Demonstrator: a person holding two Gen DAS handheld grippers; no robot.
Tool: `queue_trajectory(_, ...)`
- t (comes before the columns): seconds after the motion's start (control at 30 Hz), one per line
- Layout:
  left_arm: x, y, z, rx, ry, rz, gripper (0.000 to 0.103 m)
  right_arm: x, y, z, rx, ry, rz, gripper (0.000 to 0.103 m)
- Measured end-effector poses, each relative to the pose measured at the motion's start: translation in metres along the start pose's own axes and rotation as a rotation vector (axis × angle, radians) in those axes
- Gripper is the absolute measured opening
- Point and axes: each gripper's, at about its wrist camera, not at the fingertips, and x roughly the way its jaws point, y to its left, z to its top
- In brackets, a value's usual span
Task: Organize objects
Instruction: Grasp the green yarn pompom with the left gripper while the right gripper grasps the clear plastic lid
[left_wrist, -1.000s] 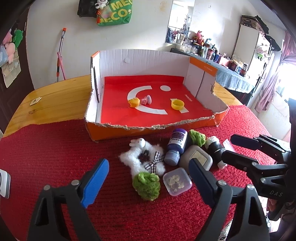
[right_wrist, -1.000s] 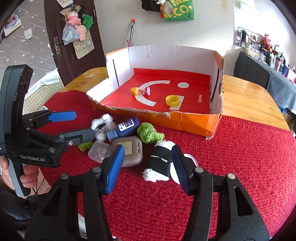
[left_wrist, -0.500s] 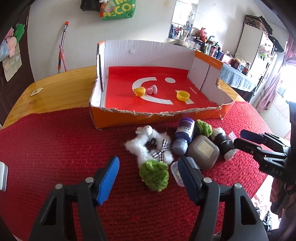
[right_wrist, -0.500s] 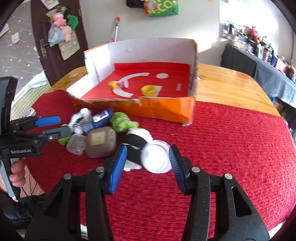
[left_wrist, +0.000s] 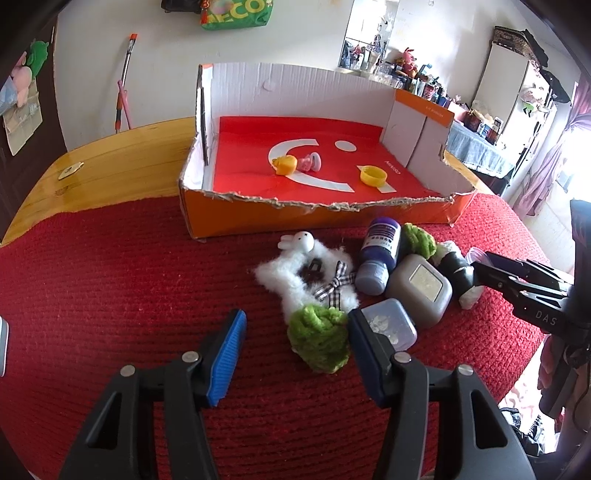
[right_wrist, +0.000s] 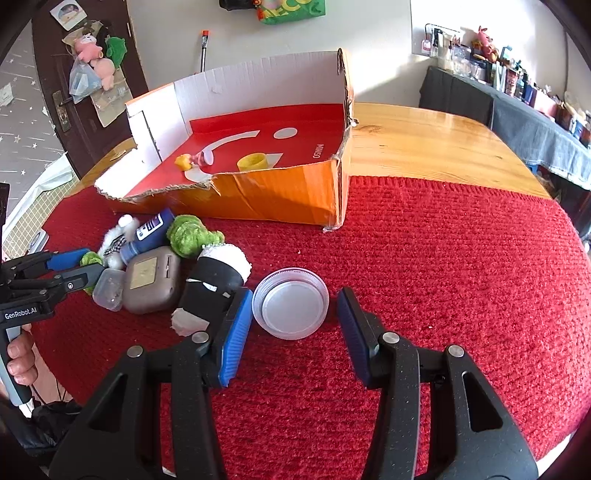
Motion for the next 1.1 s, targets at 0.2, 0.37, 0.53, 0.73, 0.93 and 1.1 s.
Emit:
queue_trajectory(0.2, 0.002, -0.006, -0.004, 0.024, -0.008, 0.021, 0.051, 0.002, 0.006, -0.001, -0.03, -0.002, -0.024, 0.045)
queue_trajectory(0.37, 0.001, -0.009, -0.004, 0.025, -0.013, 0.015, 0.031, 0.001, 0.007, -0.002, -0.046, -0.007, -0.037, 0.039)
queue_trajectory(0.53, -0.001, -0.011, -0.004, 0.029, -0.018, 0.014, 0.03, -0.001, 0.007, -0.001, -0.042, -0.017, -0.028, 0.039)
queue_trajectory(0.73, -0.01, -0.005, 0.002, 0.007, -0.049, 0.018, 0.03, -0.012, 0.014, 0.006, -0.057, -0.057, -0.022, 0.039)
queue_trajectory(0.93, -0.022, -0.002, 0.01, 0.006, -0.086, 0.021, 0.03, -0.024, 0.025, 0.015, -0.076, -0.101, 0.011, 0.039)
queue_trajectory(1.1, -0.032, -0.004, 0.017, 0.016, -0.115, 0.014, 0.03, -0.034, 0.036, 0.025, -0.095, -0.138, 0.044, 0.039)
